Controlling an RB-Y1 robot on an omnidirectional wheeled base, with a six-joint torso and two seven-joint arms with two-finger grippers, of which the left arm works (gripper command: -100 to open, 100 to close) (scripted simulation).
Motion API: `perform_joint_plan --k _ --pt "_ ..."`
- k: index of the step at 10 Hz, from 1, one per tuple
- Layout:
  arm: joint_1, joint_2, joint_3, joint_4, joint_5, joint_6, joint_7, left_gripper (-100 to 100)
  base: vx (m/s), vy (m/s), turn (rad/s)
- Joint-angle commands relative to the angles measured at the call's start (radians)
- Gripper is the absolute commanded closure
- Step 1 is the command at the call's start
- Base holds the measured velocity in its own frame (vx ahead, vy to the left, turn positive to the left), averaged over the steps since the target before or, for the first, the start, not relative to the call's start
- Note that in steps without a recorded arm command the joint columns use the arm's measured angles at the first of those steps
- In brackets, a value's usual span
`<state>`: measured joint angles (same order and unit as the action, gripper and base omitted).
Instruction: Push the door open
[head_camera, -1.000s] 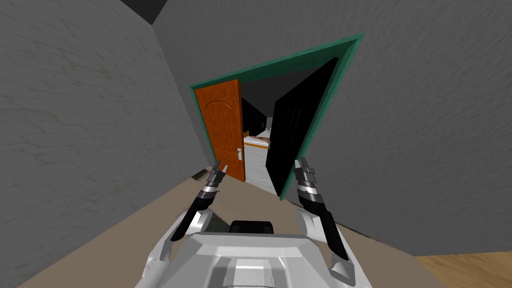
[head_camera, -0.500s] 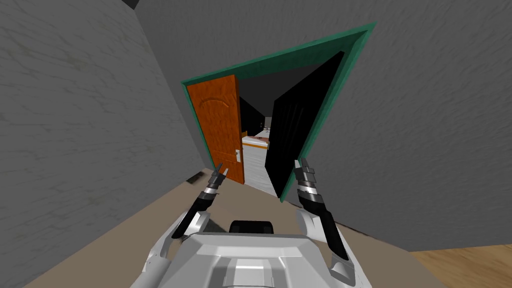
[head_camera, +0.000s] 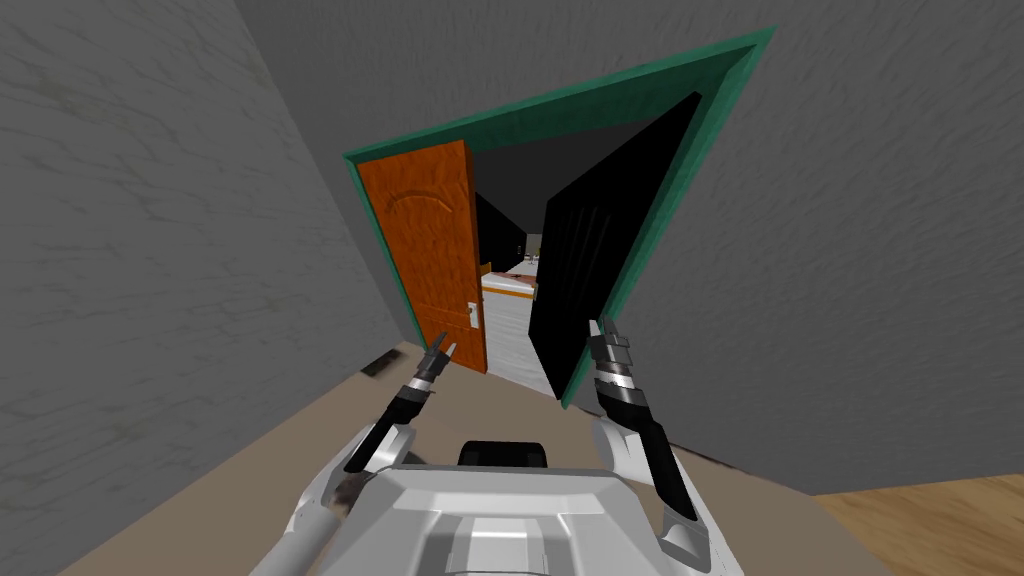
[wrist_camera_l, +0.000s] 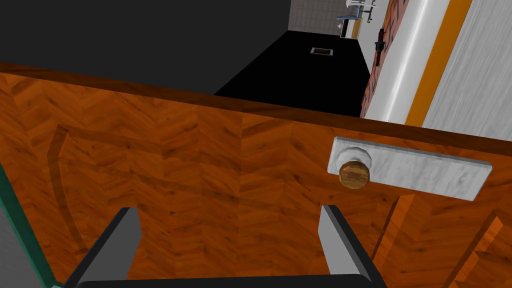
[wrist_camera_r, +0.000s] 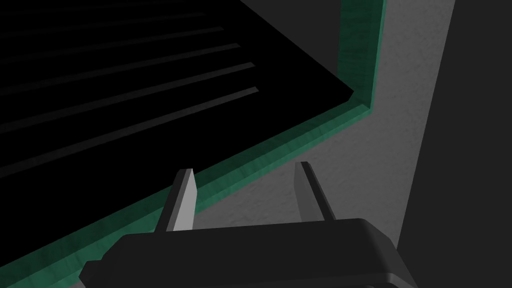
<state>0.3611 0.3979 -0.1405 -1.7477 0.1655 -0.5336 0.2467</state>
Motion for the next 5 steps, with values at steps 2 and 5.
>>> perform_joint_plan --k 2,5 --pt "-0.014 0.039 -0.013 0.057 0.018 -0.006 0.012 -100 0.094 0.03 -0.059" --pt "-0.031 0.082 -0.027 0.123 0.037 -0.014 0.026 -100 0.088 0.055 -0.06"
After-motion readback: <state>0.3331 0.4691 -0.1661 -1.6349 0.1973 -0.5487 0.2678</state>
